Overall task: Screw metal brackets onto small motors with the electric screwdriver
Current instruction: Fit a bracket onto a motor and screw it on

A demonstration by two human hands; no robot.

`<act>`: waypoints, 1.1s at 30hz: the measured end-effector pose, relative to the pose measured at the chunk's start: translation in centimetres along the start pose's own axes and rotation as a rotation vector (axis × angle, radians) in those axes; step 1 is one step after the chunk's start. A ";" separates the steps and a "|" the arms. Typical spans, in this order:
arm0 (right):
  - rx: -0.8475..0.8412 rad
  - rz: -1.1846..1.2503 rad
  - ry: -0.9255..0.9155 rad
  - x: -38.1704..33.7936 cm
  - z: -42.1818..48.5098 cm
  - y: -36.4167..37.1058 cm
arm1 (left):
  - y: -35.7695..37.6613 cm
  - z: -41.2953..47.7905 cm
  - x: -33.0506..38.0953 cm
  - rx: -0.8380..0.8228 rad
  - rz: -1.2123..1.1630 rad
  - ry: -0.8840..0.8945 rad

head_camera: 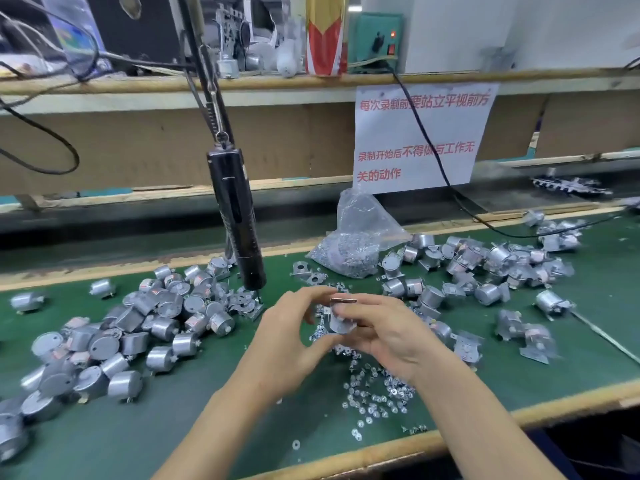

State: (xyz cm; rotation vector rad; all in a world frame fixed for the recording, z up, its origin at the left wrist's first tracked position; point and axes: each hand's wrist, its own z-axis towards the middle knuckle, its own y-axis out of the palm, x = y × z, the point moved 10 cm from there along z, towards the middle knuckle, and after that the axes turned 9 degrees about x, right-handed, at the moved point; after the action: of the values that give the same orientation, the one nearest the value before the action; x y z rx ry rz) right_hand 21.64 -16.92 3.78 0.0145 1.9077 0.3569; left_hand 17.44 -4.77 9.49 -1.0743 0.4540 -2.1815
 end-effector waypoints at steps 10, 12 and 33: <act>0.341 1.113 0.035 -4.0 1.4 -9.9 | 3.0 -0.6 -2.7 -0.067 0.068 -0.230; 0.323 0.993 -0.050 -4.7 1.7 -8.9 | 2.8 -1.0 -3.3 -0.087 0.096 -0.236; -0.004 -0.288 -0.815 -10.4 5.5 14.7 | -6.2 -3.2 -12.3 -0.167 0.903 -0.115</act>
State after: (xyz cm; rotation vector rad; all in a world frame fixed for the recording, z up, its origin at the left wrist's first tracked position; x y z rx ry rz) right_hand 28.12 -3.45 15.31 -0.1025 1.0804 0.1224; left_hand 17.87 8.28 4.04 -0.8336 0.8760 -1.2944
